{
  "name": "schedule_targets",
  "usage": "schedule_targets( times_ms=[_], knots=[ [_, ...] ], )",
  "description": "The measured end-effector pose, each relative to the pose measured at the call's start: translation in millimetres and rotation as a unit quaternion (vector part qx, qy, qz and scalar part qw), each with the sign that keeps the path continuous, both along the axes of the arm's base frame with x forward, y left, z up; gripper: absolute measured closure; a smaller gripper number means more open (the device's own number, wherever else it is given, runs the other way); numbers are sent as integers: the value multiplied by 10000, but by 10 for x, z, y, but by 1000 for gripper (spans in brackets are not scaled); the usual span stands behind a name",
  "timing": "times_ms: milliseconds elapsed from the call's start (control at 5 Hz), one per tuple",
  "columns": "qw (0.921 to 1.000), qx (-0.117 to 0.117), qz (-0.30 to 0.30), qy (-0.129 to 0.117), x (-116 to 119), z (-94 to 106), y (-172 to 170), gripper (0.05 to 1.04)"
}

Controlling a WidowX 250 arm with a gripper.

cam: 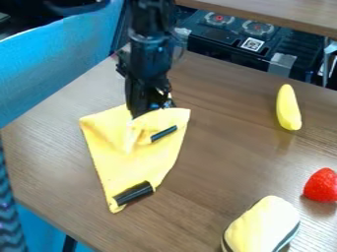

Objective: Move the cloth to the left of the table

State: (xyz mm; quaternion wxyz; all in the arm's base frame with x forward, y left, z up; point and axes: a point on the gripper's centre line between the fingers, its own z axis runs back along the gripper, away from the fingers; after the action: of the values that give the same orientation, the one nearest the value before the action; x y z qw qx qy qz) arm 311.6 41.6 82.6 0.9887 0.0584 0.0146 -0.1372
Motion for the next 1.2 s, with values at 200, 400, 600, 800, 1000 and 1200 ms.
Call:
schedule_targets(
  times_ms=[200, 400, 600, 800, 1000, 1200],
  knots=[
    [9989, -290, 369, 17, 249, 61, 136, 1033],
    [9961, -495, 716, -126, 426, 183, 302, 1033],
    [9914, -728, 1054, -283, 546, 311, 532, 1033],
    [9855, -846, 1366, -541, 573, 347, 711, 1033],
    [9836, -632, 1459, -848, 609, 229, 813, 1033],
    [9768, -581, 1554, -1356, 648, 283, 934, 1033]
  ],
)
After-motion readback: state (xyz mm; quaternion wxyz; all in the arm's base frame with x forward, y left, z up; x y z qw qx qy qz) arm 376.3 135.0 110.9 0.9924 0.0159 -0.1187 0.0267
